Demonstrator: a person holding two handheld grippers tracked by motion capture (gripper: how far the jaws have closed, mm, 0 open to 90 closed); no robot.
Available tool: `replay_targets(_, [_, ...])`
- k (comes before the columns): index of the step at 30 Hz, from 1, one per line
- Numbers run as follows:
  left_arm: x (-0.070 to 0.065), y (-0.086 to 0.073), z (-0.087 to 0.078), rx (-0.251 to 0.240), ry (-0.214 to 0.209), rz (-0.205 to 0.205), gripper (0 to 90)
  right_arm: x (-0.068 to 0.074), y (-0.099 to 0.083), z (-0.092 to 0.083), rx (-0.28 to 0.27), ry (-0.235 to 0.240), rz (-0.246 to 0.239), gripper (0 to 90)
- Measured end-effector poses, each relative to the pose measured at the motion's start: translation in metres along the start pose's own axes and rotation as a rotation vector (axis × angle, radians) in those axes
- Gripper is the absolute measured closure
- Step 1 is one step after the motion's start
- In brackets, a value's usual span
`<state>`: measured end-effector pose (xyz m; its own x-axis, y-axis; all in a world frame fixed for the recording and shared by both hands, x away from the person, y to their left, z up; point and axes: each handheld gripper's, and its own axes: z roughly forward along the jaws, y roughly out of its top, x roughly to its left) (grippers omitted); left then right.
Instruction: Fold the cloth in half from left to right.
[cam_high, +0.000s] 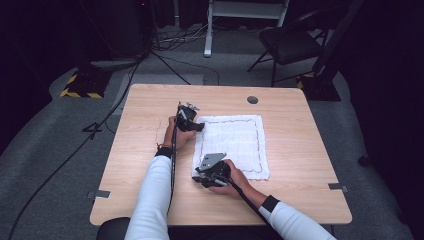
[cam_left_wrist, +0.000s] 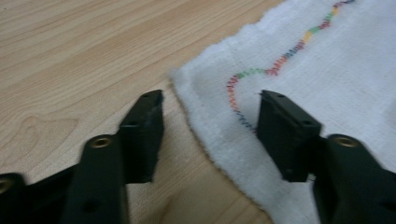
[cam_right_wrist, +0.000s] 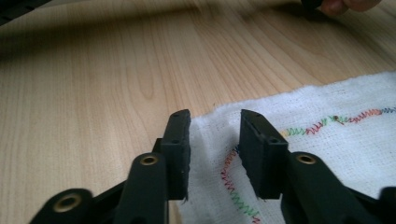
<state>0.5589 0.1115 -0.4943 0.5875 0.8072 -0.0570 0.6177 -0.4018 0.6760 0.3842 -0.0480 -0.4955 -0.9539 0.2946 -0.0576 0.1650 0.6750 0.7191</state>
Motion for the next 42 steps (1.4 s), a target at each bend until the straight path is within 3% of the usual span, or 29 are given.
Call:
replay_targets(3, [0.005,-0.002,-0.003,-0.009,-0.036,-0.026,63.8,0.002,0.001,0.0,0.007,0.001,-0.007,73.8])
replay_targets(8, [0.013,-0.007,-0.006,-0.016,-0.082,-0.041,76.1,0.002,0.002,0.0,0.015,-0.019,-0.024,85.1])
replay_targets(13, [0.01,-0.007,-0.009,-0.001,-0.068,-0.003,79.2,0.006,0.002,-0.003,0.008,-0.035,-0.062,87.0])
replay_targets(16, [0.008,-0.007,-0.016,-0.035,-0.076,-0.008,80.6,0.006,0.002,-0.007,-0.004,-0.034,-0.072,87.3])
replay_targets(22, [0.005,-0.012,-0.026,-0.029,-0.059,0.029,83.0,0.008,0.006,-0.016,-0.038,-0.036,-0.085,87.4])
replay_targets(27, [0.013,-0.021,-0.035,-0.066,-0.085,0.013,83.7,0.016,0.012,-0.02,-0.051,-0.044,-0.128,87.5])
replay_targets(39, [0.025,-0.024,-0.058,-0.052,-0.045,0.032,84.3,0.025,0.029,-0.016,-0.084,-0.042,-0.16,87.7])
replay_targets(42, [0.025,-0.022,-0.061,-0.078,-0.053,0.037,84.5,0.029,0.032,-0.022,-0.1,-0.065,-0.197,87.9])
